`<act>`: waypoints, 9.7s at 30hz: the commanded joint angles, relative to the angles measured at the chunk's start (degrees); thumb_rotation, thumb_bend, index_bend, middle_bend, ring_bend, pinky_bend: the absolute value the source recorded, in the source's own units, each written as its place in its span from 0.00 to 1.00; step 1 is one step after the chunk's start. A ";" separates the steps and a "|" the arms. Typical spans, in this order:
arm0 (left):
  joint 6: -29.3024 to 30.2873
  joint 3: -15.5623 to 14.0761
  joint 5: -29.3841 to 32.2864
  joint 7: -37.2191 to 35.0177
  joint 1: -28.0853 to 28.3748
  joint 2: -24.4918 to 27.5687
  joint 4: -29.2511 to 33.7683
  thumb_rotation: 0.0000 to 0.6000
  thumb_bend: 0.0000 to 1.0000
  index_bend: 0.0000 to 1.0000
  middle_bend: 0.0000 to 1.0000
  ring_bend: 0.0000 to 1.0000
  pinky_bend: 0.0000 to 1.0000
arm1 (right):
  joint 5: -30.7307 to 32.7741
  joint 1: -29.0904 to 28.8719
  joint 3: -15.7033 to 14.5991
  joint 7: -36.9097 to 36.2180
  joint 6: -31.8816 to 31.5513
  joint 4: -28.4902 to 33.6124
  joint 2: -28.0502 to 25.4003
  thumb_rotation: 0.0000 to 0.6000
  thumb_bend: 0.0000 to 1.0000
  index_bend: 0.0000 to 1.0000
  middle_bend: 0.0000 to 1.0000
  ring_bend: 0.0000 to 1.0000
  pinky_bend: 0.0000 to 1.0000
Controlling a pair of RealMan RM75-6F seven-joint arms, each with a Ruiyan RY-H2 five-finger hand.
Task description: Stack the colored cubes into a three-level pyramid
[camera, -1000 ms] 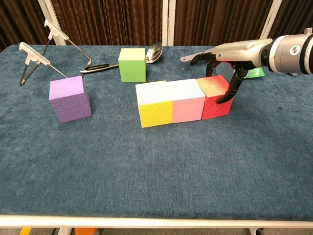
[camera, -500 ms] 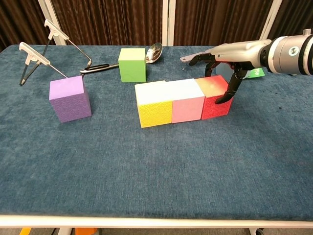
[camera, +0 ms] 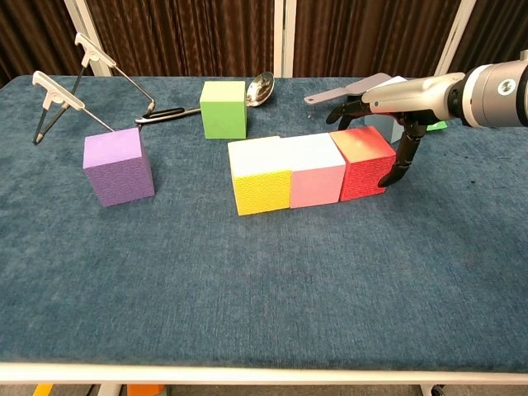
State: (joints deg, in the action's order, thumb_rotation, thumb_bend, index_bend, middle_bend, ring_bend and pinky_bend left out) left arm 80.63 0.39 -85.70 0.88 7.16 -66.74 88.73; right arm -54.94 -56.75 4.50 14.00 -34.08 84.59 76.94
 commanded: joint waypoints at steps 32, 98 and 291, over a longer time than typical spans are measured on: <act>0.01 -0.06 -0.27 -0.39 0.04 -0.12 -0.17 1.00 0.00 0.03 0.05 0.00 0.10 | 5.75 1.23 -2.26 5.63 -6.63 3.79 -7.53 1.00 0.05 0.00 0.03 0.00 0.00; 0.04 -0.18 0.07 -1.04 -0.36 0.02 -0.81 1.00 0.00 0.03 0.05 0.00 0.10 | 1.37 2.92 0.16 7.57 -8.52 -6.81 4.11 1.00 0.06 0.00 0.00 0.00 0.00; 4.90 20.58 51.07 24.56 38.12 -19.86 26.58 1.00 0.18 0.19 0.54 0.14 0.11 | -18.46 21.82 9.47 -27.11 -20.32 6.67 -18.40 1.00 0.06 0.00 0.03 0.00 0.00</act>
State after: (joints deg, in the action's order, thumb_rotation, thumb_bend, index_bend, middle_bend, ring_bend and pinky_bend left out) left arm 85.63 21.04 -34.57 25.34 45.30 -86.48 115.26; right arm -73.60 -35.15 13.69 -13.43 -53.91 90.59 59.02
